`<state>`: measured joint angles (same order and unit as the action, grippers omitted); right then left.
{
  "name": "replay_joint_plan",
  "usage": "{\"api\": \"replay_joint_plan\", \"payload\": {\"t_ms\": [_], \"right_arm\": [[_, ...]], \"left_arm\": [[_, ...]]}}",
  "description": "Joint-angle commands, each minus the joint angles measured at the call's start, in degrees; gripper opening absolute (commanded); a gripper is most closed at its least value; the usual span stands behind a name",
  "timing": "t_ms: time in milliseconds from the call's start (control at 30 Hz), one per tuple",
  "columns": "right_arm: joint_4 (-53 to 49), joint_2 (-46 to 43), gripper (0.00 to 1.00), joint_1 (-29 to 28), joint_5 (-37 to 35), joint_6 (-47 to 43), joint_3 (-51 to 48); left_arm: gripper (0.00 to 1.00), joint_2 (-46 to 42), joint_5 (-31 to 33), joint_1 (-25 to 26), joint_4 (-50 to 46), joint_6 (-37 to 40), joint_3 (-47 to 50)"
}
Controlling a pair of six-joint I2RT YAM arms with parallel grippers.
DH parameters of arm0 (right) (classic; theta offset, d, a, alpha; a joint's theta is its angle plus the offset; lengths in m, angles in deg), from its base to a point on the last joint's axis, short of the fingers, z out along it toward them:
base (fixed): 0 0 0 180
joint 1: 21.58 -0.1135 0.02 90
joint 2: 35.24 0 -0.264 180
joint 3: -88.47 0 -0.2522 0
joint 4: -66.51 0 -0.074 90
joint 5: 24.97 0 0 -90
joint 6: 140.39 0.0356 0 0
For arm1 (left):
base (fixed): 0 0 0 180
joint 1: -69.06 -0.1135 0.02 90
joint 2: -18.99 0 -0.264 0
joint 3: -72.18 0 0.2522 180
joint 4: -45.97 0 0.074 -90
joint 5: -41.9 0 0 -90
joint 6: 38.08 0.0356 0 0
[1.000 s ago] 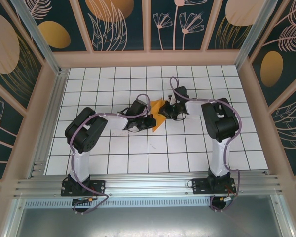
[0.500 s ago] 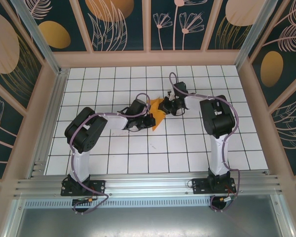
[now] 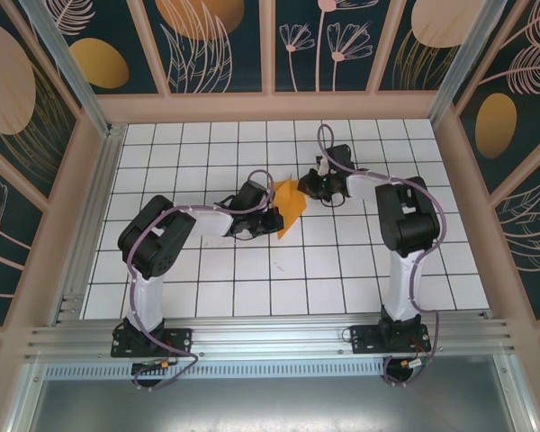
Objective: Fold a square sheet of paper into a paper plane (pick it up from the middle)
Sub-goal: Fourth fold the wing at the center of the table.
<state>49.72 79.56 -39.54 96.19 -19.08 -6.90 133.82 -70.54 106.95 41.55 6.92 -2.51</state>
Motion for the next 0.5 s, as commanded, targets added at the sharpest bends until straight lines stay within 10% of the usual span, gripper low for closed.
{"api": "replay_joint_plan", "payload": {"t_ms": [0,467], "right_arm": [[0.6,-6.1,0.15,-3.5,3.4,-3.9,-3.1],[-2.4,6.2,0.13,-6.9,1.1,-1.4,4.7]], "left_arm": [[0.02,3.5,0.9,0.3,-10.5,1.0,2.8],[0.02,3.4,1.2,0.3,-10.5,0.9,2.8]]}}
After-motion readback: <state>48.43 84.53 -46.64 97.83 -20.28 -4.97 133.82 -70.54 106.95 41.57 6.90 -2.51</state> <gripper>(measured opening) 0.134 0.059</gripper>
